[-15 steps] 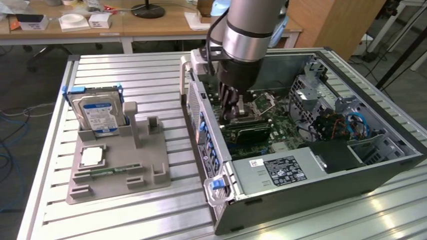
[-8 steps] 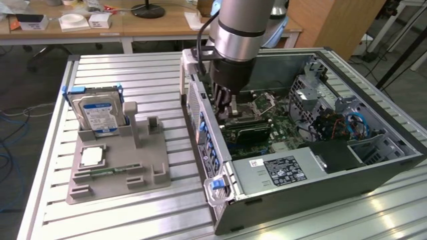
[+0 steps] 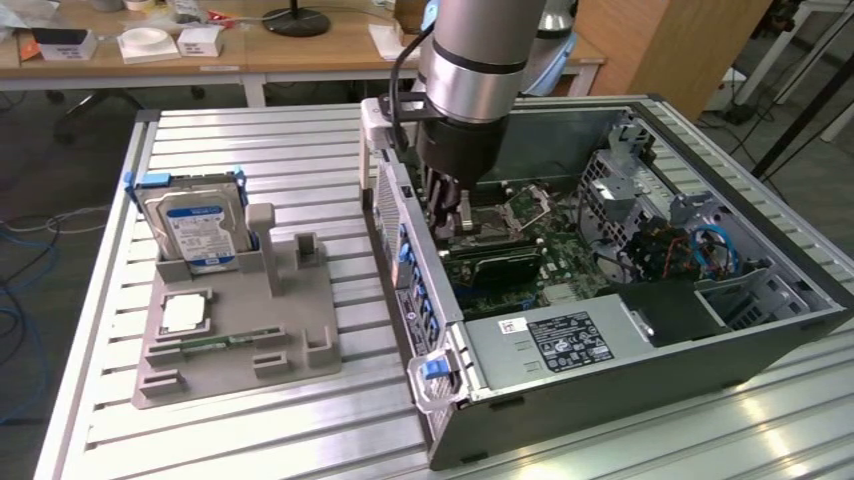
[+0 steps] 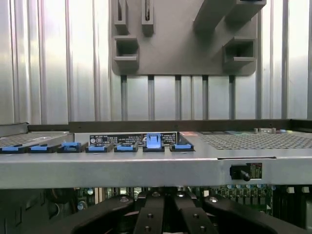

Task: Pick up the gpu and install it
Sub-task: 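Press down on the gpu until it lock into place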

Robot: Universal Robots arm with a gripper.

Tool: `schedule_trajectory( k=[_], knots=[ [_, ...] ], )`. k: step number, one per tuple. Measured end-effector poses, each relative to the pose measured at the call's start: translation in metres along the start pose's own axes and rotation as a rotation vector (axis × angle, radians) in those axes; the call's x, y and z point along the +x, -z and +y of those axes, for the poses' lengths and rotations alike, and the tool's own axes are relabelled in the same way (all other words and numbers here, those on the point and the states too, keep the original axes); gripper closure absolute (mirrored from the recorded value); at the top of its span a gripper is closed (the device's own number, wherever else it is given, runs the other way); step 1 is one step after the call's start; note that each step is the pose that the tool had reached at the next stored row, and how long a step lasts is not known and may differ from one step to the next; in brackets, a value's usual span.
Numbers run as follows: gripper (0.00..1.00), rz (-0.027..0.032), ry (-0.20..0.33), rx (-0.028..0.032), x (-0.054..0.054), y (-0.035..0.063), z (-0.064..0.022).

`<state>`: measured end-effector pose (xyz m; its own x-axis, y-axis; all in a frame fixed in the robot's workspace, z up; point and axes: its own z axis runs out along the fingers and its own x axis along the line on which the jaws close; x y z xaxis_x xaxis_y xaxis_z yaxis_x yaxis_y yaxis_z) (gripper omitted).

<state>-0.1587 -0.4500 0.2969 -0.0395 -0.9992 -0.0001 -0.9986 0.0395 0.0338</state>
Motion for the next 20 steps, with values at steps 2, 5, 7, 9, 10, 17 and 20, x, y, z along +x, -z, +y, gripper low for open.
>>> schedule_trajectory(
  k=[2, 5, 7, 9, 10, 17, 20],
  knots=[
    [0.89, 0.0006, 0.0, -0.0009, 0.0, 0.0033, 0.0002],
    [0.89, 0.0001, 0.0, 0.0, 0.0, 0.0058, -0.0001],
    [0.89, 0.0006, 0.0, 0.0, 0.0, 0.0059, 0.0007],
    [0.89, 0.0016, -0.001, 0.0, 0.0002, 0.0058, 0.0035],
    [0.89, 0.0018, -0.002, 0.0, 0.0002, 0.0058, 0.0046],
    [0.89, 0.0026, -0.001, 0.004, 0.0003, -0.0007, 0.0044],
    [0.89, 0.003, -0.001, 0.0047, 0.0001, -0.0018, 0.004]
  ],
)
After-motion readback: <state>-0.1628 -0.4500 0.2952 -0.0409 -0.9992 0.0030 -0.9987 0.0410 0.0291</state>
